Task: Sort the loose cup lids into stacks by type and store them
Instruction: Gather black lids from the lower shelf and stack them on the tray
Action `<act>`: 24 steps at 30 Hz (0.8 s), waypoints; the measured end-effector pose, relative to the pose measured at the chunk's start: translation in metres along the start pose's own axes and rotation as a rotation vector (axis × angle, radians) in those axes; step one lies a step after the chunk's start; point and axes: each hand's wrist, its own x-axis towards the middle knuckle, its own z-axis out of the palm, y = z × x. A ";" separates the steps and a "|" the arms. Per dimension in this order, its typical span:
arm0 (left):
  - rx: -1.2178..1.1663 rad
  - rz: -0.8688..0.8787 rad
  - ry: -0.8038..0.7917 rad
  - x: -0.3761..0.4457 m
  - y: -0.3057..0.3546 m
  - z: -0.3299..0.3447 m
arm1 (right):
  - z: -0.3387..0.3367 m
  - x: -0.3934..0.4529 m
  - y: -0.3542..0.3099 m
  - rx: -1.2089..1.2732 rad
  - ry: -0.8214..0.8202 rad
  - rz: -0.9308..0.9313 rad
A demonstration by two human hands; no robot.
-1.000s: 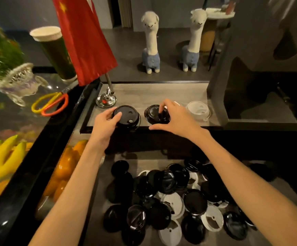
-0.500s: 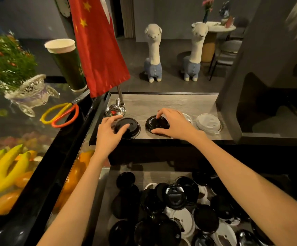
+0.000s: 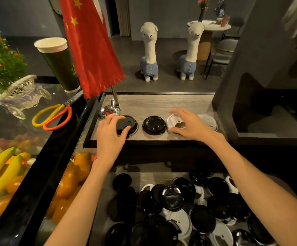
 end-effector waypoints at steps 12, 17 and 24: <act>0.210 0.285 -0.244 -0.024 0.037 0.033 | -0.012 -0.049 0.030 -0.143 0.122 0.149; 0.329 0.140 -0.244 -0.034 0.028 0.031 | 0.002 -0.074 0.038 -0.245 0.012 0.186; 0.310 0.100 -0.263 -0.036 0.025 0.021 | 0.001 -0.086 0.035 -0.258 0.080 0.155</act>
